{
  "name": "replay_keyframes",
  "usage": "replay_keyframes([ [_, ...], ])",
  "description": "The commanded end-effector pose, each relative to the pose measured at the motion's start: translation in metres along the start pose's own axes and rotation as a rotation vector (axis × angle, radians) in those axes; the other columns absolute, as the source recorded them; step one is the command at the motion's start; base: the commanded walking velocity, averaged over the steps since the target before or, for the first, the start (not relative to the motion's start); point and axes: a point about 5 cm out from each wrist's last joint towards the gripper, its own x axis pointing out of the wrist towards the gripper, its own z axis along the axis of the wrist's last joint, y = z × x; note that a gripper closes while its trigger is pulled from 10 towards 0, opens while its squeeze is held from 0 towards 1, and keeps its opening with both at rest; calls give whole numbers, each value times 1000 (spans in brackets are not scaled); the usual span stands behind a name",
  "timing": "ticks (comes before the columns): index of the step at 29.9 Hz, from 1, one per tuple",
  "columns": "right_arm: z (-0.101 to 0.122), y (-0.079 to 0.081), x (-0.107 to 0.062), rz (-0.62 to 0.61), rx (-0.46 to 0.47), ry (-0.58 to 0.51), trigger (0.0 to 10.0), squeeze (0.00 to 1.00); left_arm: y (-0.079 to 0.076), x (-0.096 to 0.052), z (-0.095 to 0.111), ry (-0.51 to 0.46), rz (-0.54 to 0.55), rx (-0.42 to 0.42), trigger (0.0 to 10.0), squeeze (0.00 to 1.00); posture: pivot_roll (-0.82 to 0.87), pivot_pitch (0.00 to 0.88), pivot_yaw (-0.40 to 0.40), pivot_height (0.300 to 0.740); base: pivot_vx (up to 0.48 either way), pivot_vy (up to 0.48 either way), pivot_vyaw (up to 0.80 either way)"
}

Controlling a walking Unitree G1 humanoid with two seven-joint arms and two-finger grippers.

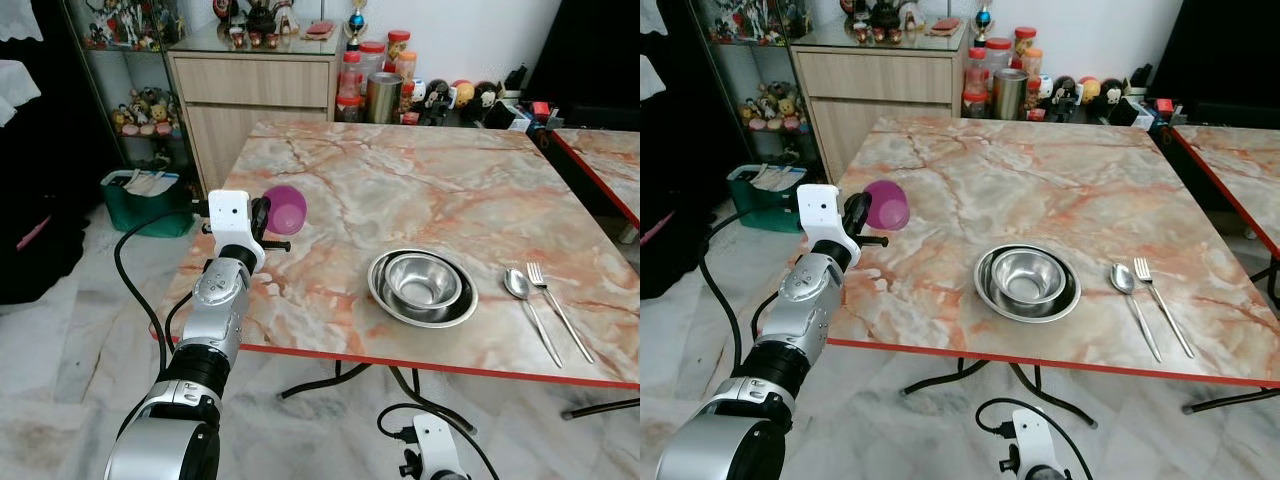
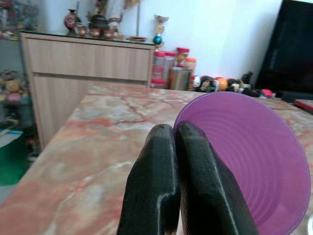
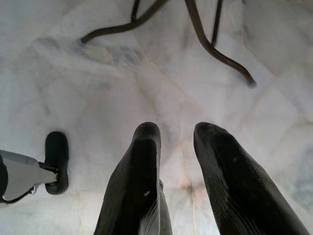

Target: Setting the table

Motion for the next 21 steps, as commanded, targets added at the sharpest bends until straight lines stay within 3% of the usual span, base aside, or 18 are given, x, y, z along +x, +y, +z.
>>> replay_keyframes([
  [1, -12, -7, -3, -24, 1, 31, 10000, 0, -4, 3, 7, -19, -15, 4, 10000, 0, 3, 0, -26, 740, 304, 0, 0],
  [6, -23, -14, -5, -41, 11, 47, 10000, 0, -3, 3, 8, -22, -14, 7, 10000, 0, -5, 0, -20, 740, 305, 0, 0],
  [12, -17, -25, -6, -83, 63, 4, 10000, 0, -3, 4, 8, -19, -18, 8, 10000, 0, -15, 0, -15, 740, 311, 0, 0],
  [21, -12, -23, -4, -73, 56, -2, 10000, 0, -5, 3, 8, -18, -25, 8, 10000, 0, -12, 0, -17, 740, 316, 0, 0],
])
